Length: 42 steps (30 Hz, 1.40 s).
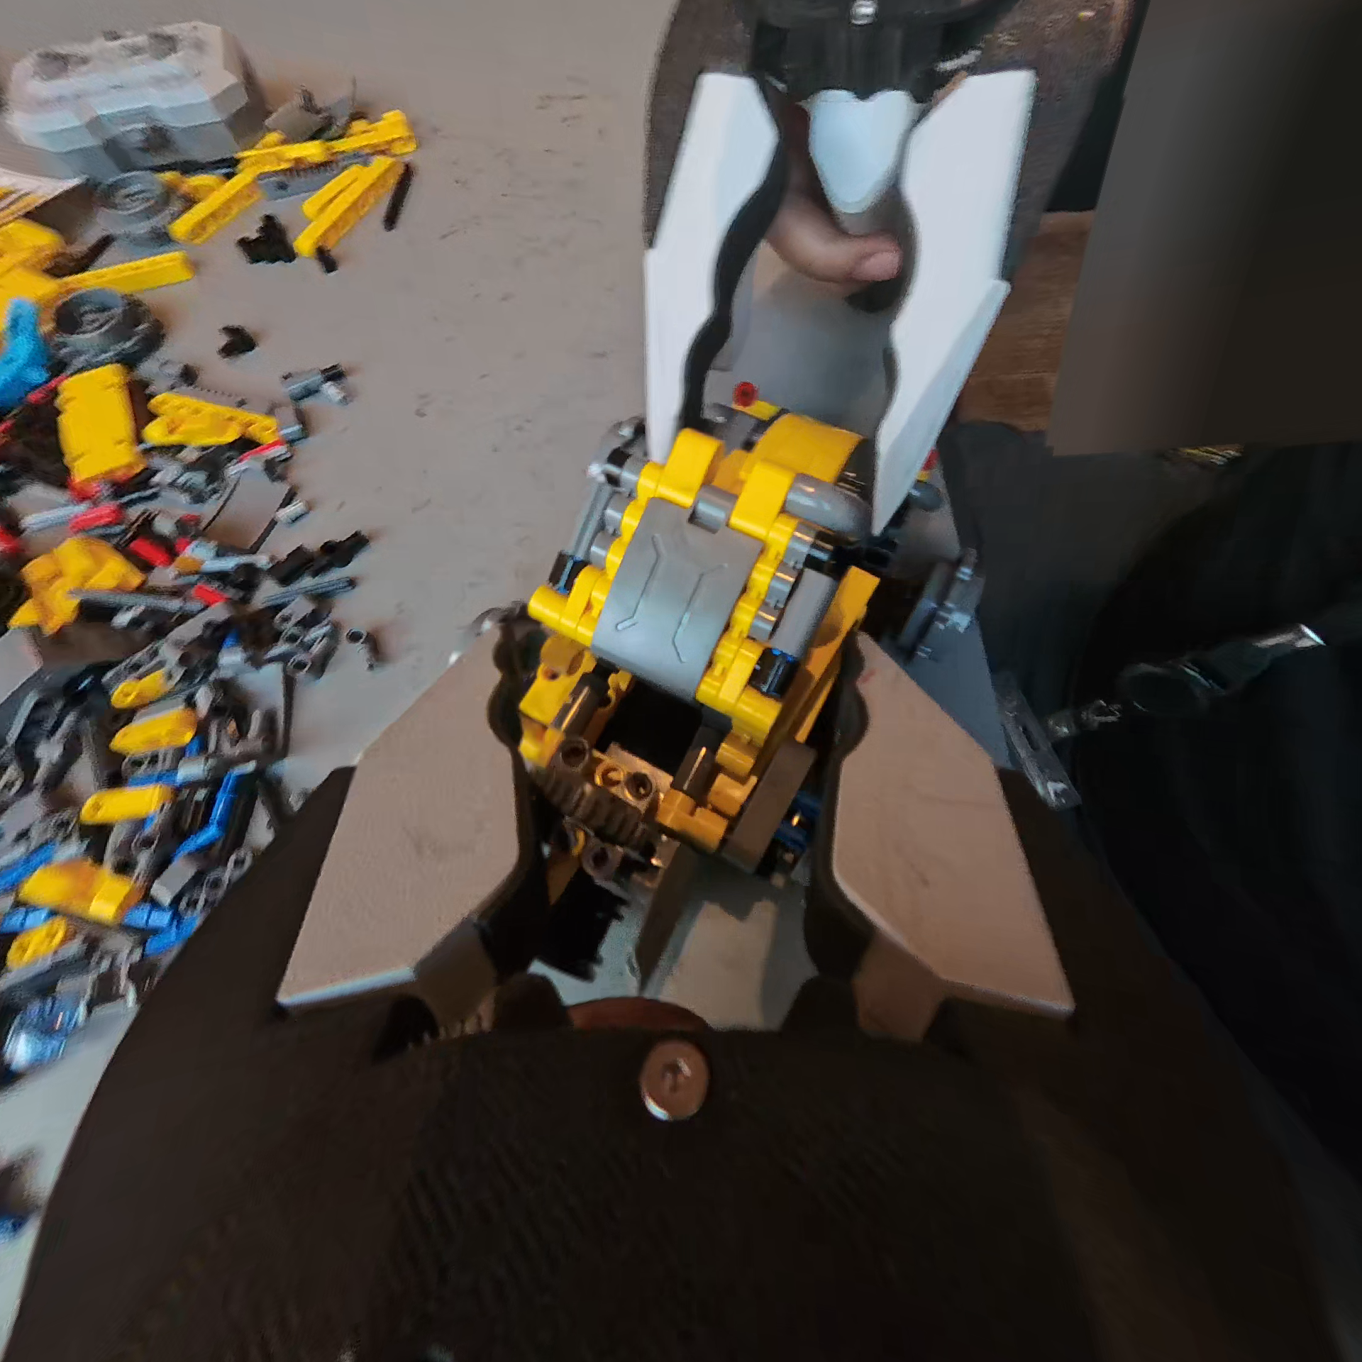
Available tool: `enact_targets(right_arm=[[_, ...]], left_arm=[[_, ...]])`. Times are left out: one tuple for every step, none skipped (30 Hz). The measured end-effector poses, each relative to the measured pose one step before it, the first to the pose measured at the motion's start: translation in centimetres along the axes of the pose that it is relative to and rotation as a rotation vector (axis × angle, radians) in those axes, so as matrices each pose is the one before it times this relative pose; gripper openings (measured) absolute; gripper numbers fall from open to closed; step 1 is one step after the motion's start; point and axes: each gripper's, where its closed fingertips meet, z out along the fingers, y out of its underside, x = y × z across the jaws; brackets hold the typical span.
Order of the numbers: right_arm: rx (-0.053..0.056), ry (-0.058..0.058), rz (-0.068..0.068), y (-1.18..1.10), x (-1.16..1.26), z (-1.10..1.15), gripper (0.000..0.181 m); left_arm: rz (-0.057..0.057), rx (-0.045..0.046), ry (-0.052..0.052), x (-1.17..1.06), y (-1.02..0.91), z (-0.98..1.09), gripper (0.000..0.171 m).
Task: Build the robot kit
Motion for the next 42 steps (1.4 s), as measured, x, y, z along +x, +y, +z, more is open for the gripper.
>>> enact_targets(right_arm=[[0.0038,0.0005,0.0158,-0.060,-0.170,0.056,0.059],[0.0103,-0.0067,0.0265,-0.144,-0.212,0.024,0.056],[0.0183,-0.0148,0.0353,-0.198,-0.282,0.047,0.052],[0.0192,-0.0274,0.0286,-0.169,-0.493,0.101,0.051],[0.0166,-0.0339,0.0245,-0.114,-0.641,0.132,0.056],[0.0048,-0.0290,0.0148,0.008,-0.572,0.164,0.059],[-0.0019,-0.0290,-0.0008,0.051,-0.624,0.171,0.061],[-0.0111,-0.0236,-0.0145,0.150,-0.552,0.188,0.061],[-0.0164,-0.0153,-0.0281,0.215,-0.435,0.172,0.061],[-0.0181,-0.0076,-0.0428,0.235,-0.317,0.119,0.060],[-0.0217,0.0042,-0.0629,0.257,-0.086,-0.002,0.058],[-0.0182,0.0197,-0.0780,0.145,0.222,-0.196,0.058],[-0.0046,0.0125,-0.0881,-0.127,0.218,-0.357,0.056],[0.0060,-0.0089,-0.0851,-0.336,0.008,-0.412,0.055],[0.0088,-0.0197,-0.0791,-0.387,0.026,-0.269,0.054],[0.0056,-0.0098,-0.0586,-0.198,0.347,-0.041,0.054],[-0.0084,-0.0256,-0.0275,0.057,0.247,0.183,0.055],[-0.0095,-0.0569,-0.0111,-0.006,-0.225,0.174,0.055],[-0.0091,-0.0368,-0.0202,-0.005,0.087,0.069,0.057],[0.0024,-0.0093,-0.0174,-0.065,0.551,-0.060,0.059],[0.0039,-0.0212,0.0080,-0.013,0.486,-0.116,0.057],[0.0007,-0.0508,0.0373,0.028,0.074,-0.068,0.053],[0.0037,-0.0618,0.0457,-0.022,-0.219,-0.007,0.052],[0.0005,-0.0436,0.0371,0.016,-0.155,0.069,0.050],[-0.0055,-0.0186,0.0215,0.077,0.027,0.184,0.048],[-0.0046,-0.0145,0.0147,0.035,-0.016,0.240,0.047],[-0.0037,-0.0236,0.0269,0.019,-0.120,0.311,0.046],[0.0004,-0.0271,0.0372,-0.089,-0.193,0.347,0.045],[-0.0009,-0.0111,0.0287,-0.052,-0.112,0.364,0.044],[0.0004,0.0224,0.0089,-0.045,0.238,0.268,0.043],[0.0098,0.0246,0.0142,-0.187,0.238,0.131,0.043],[0.0101,0.0166,0.0291,-0.163,0.153,0.140,0.043],[0.0141,0.0181,0.0312,-0.149,0.101,0.241,0.042],[0.0237,0.0228,0.0316,-0.202,0.041,0.287,0.041],[0.0188,0.0268,0.0209,-0.167,-0.058,0.276,0.041],[0.0128,0.0345,0.0059,-0.118,-0.072,0.255,0.041],[0.0114,0.0399,0.0020,-0.157,-0.005,0.244,0.041],[0.0138,0.0415,-0.0026,-0.237,0.081,0.193,0.040],[0.0122,0.0449,-0.0083,-0.261,0.164,0.153,0.040],[0.0050,0.0405,-0.0179,-0.215,0.125,0.061,0.040],[-0.0035,0.0311,-0.0226,-0.148,0.085,-0.068,0.040],[-0.0043,0.0118,-0.0204,-0.122,-0.058,-0.247,0.040]], left_arm=[[-0.0381,0.00167,-0.0550,-0.240,0.118,-0.479,0.090],[-0.0527,0.02753,-0.0488,0.011,-0.103,-0.809,0.097],[-0.0469,0.04640,-0.0436,0.263,-0.266,-1.115,0.091],[-0.0367,0.05212,-0.0726,0.034,-0.318,-1.269,0.084],[-0.0298,0.05610,-0.0966,-0.164,-0.373,-1.319,0.081],[-0.0213,0.04841,-0.0884,0.032,-0.207,-1.176,0.071],[-0.0194,0.02283,-0.0709,0.376,0.216,-0.798,0.059],[-0.0369,-0.02595,-0.0719,0.349,0.940,-0.364,0.054],[-0.0542,-0.05598,-0.0632,0.388,1.455,-0.066,0.052],[-0.0612,-0.03488,-0.0367,0.558,1.186,0.050,0.056],[-0.0564,0.02993,-0.0302,0.369,0.107,-0.343,0.062],[-0.0323,0.02100,-0.0127,0.288,-0.003,-0.505,0.056],[0.0117,0.01067,0.0064,0.372,-0.039,-0.495,0.046],[0.0481,0.01088,-0.0075,0.176,-0.088,-0.420,0.042],[0.0728,-0.00131,-0.0273,-0.030,0.037,-0.289,0.042],[0.0686,-0.00943,-0.0176,0.202,-0.003,-0.135,0.046],[0.0455,-0.00974,-0.0039,0.428,-0.141,-0.056,0.048],[0.0244,-0.00482,0.0017,0.491,-0.199,0.018,0.047],[0.0063,-0.00678,-0.0016,0.326,-0.050,0.124,0.046],[-0.0146,-0.01666,-0.0058,0.053,0.227,0.238,0.045],[-0.0317,-0.01919,0.0040,0.017,0.375,0.297,0.046],[-0.0369,-0.01153,0.0184,0.113,0.323,0.293,0.047],[-0.0316,0.00221,0.0136,0.004,0.107,0.173,0.047],[-0.0094,0.02136,0.0221,0.163,-0.234,0.072,0.044],[0.0075,0.02132,0.0172,0.121,-0.283,0.080,0.040],[0.0182,0.00931,-0.0049,-0.241,-0.159,0.167,0.040],[0.0265,-0.00175,-0.0074,-0.335,0.003,0.256,0.040],[0.0272,-0.00578,-0.0041,-0.370,0.094,0.291,0.041],[0.0234,0.00287,-0.0044,-0.468,0.015,0.196,0.039],[0.0195,0.01085,0.0097,-0.334,0.042,0.160,0.039],[-0.0064,0.01004,-0.0045,-0.584,0.056,0.039,0.038],[-0.0171,-0.00105,-0.0121,-0.656,0.137,-0.135,0.036],[-0.0170,-0.00951,-0.0137,-0.524,0.213,-0.291,0.038],[-0.0257,-0.00830,-0.0167,-0.403,0.248,-0.380,0.039],[-0.0478,-0.00114,-0.0076,-0.160,0.216,-0.410,0.039],[-0.0687,0.00108,0.0183,0.246,0.199,-0.375,0.038],[-0.0789,-0.00214,0.0483,0.655,0.203,-0.278,0.037],[-0.0803,-0.01043,0.0614,0.766,0.306,-0.158,0.036],[-0.0723,-0.01968,0.0602,0.637,0.371,-0.038,0.034],[-0.0655,-0.01627,0.0490,0.303,0.281,0.002,0.034],[-0.0536,-0.00748,0.0429,0.086,0.111,-0.016,0.035],[-0.0556,0.00458,0.0375,-0.077,-0.097,-0.094,0.035]])
